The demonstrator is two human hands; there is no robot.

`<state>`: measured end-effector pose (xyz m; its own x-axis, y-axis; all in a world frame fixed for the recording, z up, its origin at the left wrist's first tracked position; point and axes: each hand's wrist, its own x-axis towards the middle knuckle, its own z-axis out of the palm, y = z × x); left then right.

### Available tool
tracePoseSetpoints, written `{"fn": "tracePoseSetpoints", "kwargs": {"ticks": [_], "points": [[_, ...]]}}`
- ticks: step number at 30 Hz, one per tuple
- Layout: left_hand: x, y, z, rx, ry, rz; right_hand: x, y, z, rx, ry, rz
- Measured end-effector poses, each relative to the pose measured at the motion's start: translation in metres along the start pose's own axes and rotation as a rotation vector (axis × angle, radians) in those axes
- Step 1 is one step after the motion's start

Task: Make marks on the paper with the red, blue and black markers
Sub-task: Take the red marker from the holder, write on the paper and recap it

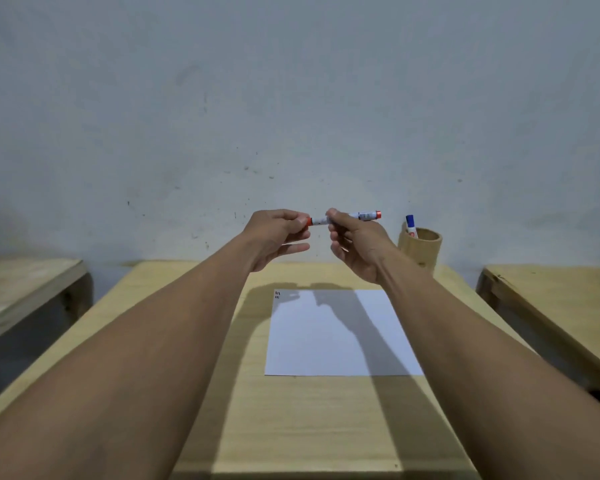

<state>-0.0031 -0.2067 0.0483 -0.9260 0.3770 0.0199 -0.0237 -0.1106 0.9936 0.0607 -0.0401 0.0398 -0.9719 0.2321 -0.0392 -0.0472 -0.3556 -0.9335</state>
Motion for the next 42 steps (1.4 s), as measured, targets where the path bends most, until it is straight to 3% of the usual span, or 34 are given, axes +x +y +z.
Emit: {"fn": "tracePoseSetpoints", "kwargs": {"ticks": [10, 17, 22, 27, 36, 42], "points": [[0.001, -0.016, -0.019, 0.120, -0.044, -0.011, 0.010, 0.027, 0.016, -0.052, -0.060, -0.035], [0.003, -0.019, -0.035, 0.187, 0.027, -0.056, 0.020, 0.037, 0.021, -0.005, -0.041, -0.076], [0.007, -0.039, -0.064, 0.442, 0.110, -0.039, 0.023, 0.048, 0.024, -0.187, -0.057, -0.075], [0.011, -0.065, -0.073, 0.808, 0.273, 0.064, 0.026, 0.061, 0.028, -0.223, -0.036, -0.040], [0.020, -0.102, -0.083, 1.225, 0.208, 0.114, 0.030, 0.079, 0.024, -0.277, -0.015, -0.017], [0.021, -0.107, -0.081, 1.333, 0.183, 0.149, 0.033, 0.080, 0.021, -0.331, -0.002, -0.029]]}}
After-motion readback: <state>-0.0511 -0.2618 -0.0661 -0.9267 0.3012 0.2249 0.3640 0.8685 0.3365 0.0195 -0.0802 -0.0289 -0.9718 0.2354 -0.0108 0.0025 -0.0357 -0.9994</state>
